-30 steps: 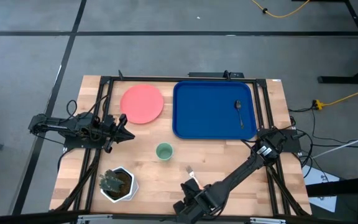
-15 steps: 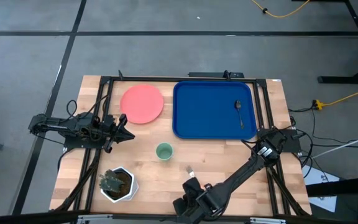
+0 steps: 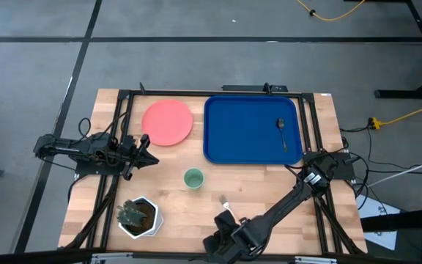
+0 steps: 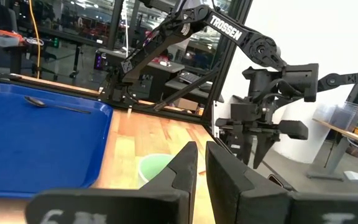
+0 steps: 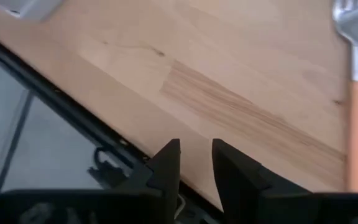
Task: Pick and place plate/cup/fork/spoon on tray
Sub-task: Put the light orange fork on the dark blue tray to the left side of the black spoon
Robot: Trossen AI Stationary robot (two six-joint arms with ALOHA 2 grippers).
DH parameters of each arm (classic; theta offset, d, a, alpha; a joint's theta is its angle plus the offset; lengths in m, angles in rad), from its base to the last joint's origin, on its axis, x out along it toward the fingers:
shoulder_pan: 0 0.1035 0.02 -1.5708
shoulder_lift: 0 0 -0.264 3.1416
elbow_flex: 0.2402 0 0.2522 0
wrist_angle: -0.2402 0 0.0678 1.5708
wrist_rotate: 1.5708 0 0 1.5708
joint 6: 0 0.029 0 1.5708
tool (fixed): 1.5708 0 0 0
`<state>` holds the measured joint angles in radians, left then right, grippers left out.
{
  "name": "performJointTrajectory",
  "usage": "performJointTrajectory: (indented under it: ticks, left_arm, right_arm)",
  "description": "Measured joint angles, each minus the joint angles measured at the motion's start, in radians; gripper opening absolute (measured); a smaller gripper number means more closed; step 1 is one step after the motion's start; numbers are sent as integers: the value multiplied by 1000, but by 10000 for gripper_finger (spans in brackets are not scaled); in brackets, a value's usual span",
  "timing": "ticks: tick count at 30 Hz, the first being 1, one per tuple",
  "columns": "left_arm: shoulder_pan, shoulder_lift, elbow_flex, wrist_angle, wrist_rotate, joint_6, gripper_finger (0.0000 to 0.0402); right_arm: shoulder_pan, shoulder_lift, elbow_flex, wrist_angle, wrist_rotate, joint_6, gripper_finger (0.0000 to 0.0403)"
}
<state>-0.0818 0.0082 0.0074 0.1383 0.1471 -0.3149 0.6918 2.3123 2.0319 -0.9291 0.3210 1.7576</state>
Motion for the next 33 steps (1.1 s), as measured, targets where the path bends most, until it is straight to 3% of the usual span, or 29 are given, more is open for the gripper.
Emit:
performJointTrajectory:
  ticks: [12,18,33]
  left_arm:
    - [0,0,0,0,-6,0,27]
    - [0,0,0,0,-6,0,27]
    - [0,0,0,0,-7,0,27]
  right_arm:
    - [-6,0,0,-78,-5,30,98]
    - [-21,-2,-41,-229,-125,105,98]
    - [-41,0,-126,-237,-158,-3,98]
